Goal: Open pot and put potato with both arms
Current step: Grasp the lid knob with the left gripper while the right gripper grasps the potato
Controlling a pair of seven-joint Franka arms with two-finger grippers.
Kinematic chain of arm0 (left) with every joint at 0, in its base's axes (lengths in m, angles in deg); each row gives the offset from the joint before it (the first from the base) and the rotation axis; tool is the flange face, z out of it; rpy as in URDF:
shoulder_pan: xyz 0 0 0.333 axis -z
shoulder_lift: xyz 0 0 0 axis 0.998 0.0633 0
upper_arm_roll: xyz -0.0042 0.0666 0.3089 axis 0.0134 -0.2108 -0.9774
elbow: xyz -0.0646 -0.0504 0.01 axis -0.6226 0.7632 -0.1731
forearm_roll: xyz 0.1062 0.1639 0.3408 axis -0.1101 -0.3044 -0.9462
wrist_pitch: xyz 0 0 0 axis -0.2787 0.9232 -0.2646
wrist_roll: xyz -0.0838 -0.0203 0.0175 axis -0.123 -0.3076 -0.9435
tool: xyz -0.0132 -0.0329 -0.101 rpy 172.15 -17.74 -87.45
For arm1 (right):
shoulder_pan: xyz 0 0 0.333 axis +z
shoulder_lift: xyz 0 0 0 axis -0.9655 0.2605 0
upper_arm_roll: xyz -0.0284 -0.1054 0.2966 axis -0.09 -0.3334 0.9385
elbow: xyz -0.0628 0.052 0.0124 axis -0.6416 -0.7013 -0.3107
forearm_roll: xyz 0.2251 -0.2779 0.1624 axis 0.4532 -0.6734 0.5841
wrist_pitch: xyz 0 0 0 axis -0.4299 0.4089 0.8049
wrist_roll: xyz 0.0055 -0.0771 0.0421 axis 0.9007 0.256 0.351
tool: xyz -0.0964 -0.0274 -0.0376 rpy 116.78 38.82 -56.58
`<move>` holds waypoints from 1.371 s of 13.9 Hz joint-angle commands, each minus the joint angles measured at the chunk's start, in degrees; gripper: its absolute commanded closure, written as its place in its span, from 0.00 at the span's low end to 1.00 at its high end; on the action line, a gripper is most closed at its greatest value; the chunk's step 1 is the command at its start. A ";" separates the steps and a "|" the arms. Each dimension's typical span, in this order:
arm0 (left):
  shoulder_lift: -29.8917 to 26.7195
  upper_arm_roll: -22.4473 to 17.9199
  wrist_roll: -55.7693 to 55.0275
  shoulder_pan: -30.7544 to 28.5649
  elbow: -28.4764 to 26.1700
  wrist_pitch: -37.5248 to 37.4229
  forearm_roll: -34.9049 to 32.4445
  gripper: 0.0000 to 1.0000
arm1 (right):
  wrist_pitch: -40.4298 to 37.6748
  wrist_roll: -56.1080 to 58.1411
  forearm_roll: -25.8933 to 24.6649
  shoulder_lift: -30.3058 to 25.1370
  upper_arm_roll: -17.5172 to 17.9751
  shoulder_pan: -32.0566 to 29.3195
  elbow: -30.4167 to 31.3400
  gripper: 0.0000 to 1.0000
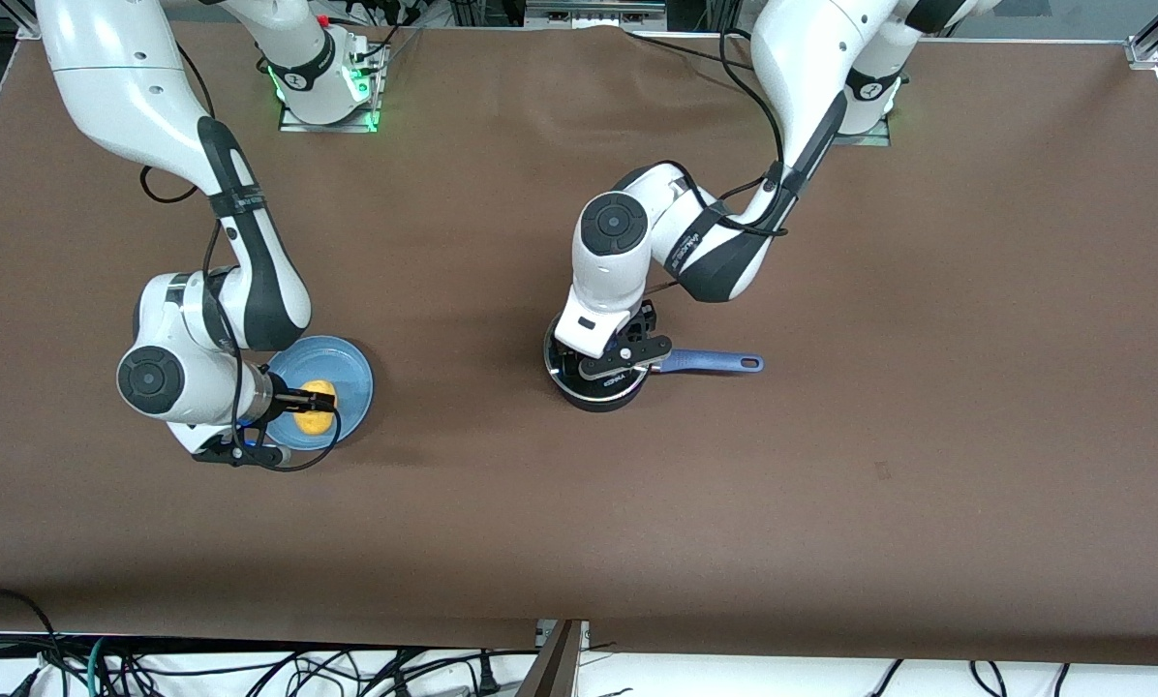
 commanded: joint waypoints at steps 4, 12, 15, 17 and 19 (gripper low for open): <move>-0.07 -0.16 -1.25 0.11 1.76 -1.11 -1.22 0.40 | 2.68 -0.11 2.37 2.26 0.33 -0.56 -0.64 0.01; -5.95 0.11 7.24 -4.36 1.07 -4.89 1.06 0.41 | 2.68 0.25 2.46 3.75 0.33 -0.74 -0.55 0.51; -10.70 0.11 19.98 -11.29 -3.67 -4.71 3.60 0.41 | 1.80 -0.10 2.37 3.14 0.50 -0.04 -0.99 0.75; -12.90 0.11 31.30 -17.09 -6.13 -4.45 6.67 0.42 | -1.25 -2.46 2.55 1.04 0.77 1.27 -1.52 0.75; -14.48 0.11 42.91 -22.54 -9.04 -3.92 8.18 0.42 | -7.13 -10.25 5.08 0.68 1.90 3.99 -4.84 0.74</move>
